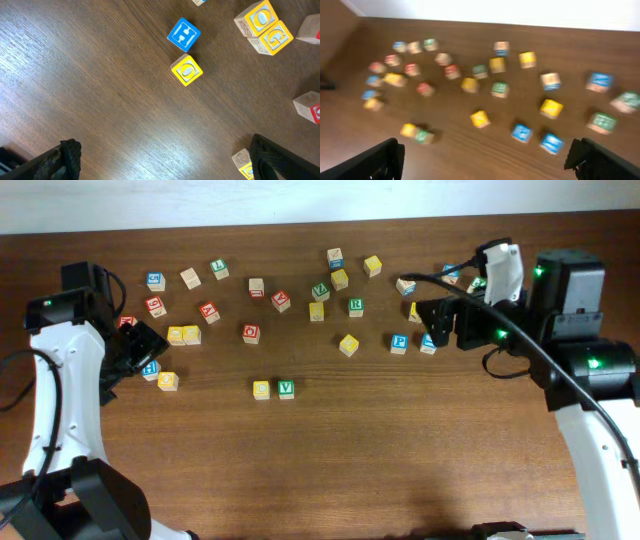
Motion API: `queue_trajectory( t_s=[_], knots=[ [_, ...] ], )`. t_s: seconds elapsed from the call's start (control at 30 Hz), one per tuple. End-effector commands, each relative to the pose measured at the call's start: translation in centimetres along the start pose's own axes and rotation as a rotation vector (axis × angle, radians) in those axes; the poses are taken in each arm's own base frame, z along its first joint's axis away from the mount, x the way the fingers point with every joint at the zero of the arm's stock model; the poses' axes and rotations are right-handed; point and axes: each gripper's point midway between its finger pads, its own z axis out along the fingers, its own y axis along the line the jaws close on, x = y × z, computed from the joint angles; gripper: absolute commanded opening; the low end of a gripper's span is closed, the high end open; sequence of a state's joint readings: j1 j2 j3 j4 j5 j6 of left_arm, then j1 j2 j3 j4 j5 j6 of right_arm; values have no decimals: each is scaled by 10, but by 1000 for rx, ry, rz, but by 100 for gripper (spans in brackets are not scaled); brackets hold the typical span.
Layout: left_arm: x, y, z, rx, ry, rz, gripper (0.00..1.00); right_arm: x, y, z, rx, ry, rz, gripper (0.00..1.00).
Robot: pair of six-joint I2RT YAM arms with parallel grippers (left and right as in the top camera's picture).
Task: Spell out CVPR
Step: 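Reach the right gripper to the blue P block and grasp it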
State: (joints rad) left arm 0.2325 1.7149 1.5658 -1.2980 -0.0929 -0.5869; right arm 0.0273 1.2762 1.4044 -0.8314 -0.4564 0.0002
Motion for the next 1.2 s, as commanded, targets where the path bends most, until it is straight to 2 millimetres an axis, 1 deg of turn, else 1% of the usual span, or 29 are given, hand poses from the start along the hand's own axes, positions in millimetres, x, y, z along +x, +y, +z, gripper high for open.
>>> queue_trajectory(
  t_s=[0.0,0.03,0.07,0.1,0.13,0.17,0.2,0.23,0.3,0.33,0.37,0.4,0.43,0.47,0.53,0.6,0.67,0.7,0.73,0.77,0.83,0.87,0.93,1.03,1.1,1.17],
  knots=[
    [-2,2,-4,5,-10,-6,99,-3,21,1,-134,1,9,98],
    [-2,2,-4,5,-10,-7,99,1,16,11,-133,31,27,98],
    [-2,2,-4,5,-10,-7,99,7,5,19,-90,62,59,98],
    [-2,2,-4,5,-10,-7,99,23,-36,33,122,127,205,98],
    [-2,2,-4,5,-10,-6,99,41,-63,53,226,202,262,98],
    [-2,2,-4,5,-10,-7,99,46,-66,61,223,227,273,99],
    [-2,2,-4,5,-10,-6,99,53,-71,72,226,253,299,98],
    [-2,2,-4,5,-10,-6,99,67,-83,95,235,309,324,91],
    [-2,2,-4,5,-10,-6,99,87,-93,121,238,378,361,90],
    [-2,2,-4,5,-10,-6,99,99,-96,135,237,419,367,82],
    [-2,2,-4,5,-10,-6,99,105,-95,146,233,434,358,78],
    [-2,2,-4,5,-10,-6,99,111,-89,160,232,451,331,77],
    [-2,2,-4,5,-10,-6,99,117,-92,167,318,461,323,76],
    [-2,2,-4,5,-10,-6,99,123,-103,169,500,450,312,75],
    [-2,2,-4,5,-10,-6,99,125,-97,179,528,442,270,76],
    [-2,2,-4,5,-10,-6,99,130,-102,188,602,422,292,76],
    [-2,2,-4,5,-10,-7,99,135,-101,199,580,429,297,75],
    [-2,2,-4,5,-10,-6,99,139,-100,204,573,441,282,74],
    [-2,2,-4,5,-10,-7,99,141,-95,209,545,455,247,72],
    [-2,2,-4,5,-10,-6,99,145,-88,215,526,467,224,68],
    [-2,2,-4,5,-10,-6,99,149,-85,221,527,471,207,65],
    [-2,2,-4,5,-10,-6,99,149,-88,221,541,466,209,65],
    [-2,2,-4,5,-10,-6,99,149,-89,222,540,466,210,65],
    [-2,2,-4,5,-10,-6,99,169,-90,229,534,517,216,65],
    [-2,2,-4,5,-10,-7,99,177,-93,233,540,540,217,65],
    [-2,2,-4,5,-10,-6,99,183,-95,236,543,552,218,62]
  ],
)
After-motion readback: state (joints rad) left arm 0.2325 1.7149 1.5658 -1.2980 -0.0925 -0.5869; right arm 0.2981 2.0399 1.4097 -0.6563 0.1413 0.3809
